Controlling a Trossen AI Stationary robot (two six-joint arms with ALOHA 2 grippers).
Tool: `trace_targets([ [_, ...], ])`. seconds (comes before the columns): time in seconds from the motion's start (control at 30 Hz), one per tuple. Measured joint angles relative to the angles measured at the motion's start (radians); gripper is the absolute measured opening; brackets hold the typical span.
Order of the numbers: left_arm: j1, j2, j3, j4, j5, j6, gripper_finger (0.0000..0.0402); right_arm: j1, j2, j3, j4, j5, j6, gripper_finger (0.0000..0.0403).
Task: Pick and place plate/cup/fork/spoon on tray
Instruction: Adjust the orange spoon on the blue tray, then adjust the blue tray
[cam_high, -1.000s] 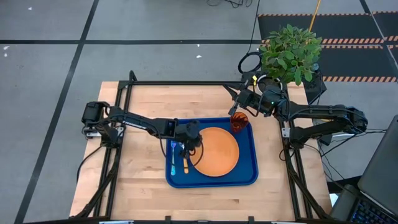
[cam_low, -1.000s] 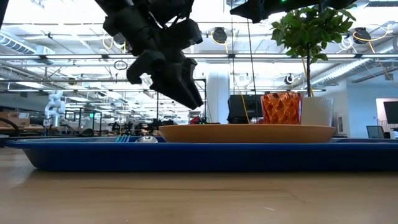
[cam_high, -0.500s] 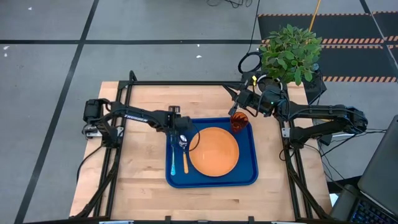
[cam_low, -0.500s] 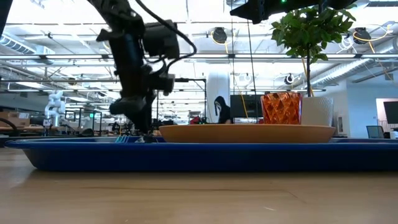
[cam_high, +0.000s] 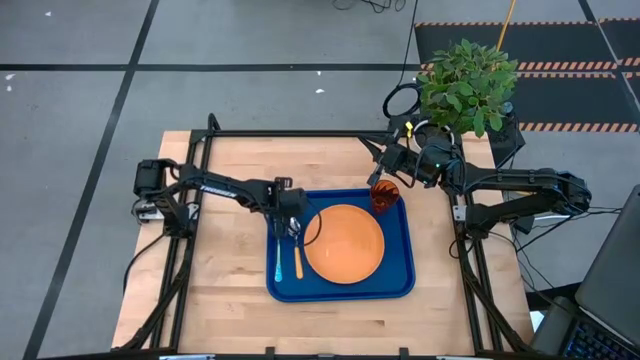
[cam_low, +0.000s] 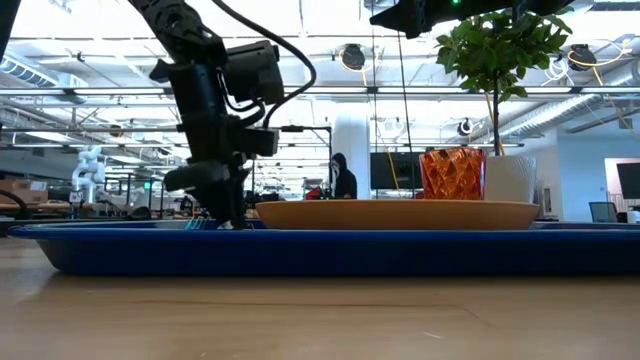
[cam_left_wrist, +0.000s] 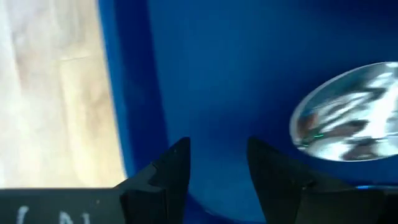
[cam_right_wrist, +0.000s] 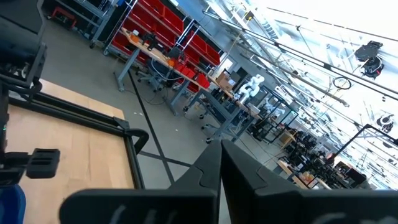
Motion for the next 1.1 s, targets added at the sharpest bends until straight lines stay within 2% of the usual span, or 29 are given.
trace_targets([
  [0.2, -0.022, 0.0, 0.0, 0.0, 0.054, 0.001, 0.0161, 0.0, 0.0, 0.0, 0.0, 0.0, 0.0, 0.0002],
  [0.83, -0.034, 0.0, 0.0, -0.001, 0.051, 0.009, 0.0161, 0.0, 0.0, 0.0, 0.0, 0.0, 0.0, 0.0002],
  [0.9, -0.034, 0.0, 0.0, -0.001, 0.016, 0.015, 0.0161, 0.0, 0.0, 0.0, 0.0, 0.0, 0.0, 0.0002],
  [1.03, -0.025, 0.0, 0.0, 0.007, -0.15, 0.029, 0.0161, 0.0, 0.0, 0.0, 0.0, 0.0, 0.0, 0.0002],
  [1.1, -0.007, -0.002, 0.0, 0.028, -0.186, 0.027, 0.0161, 0.0, 0.0, 0.0, 0.0, 0.0, 0.002, 0.0002],
])
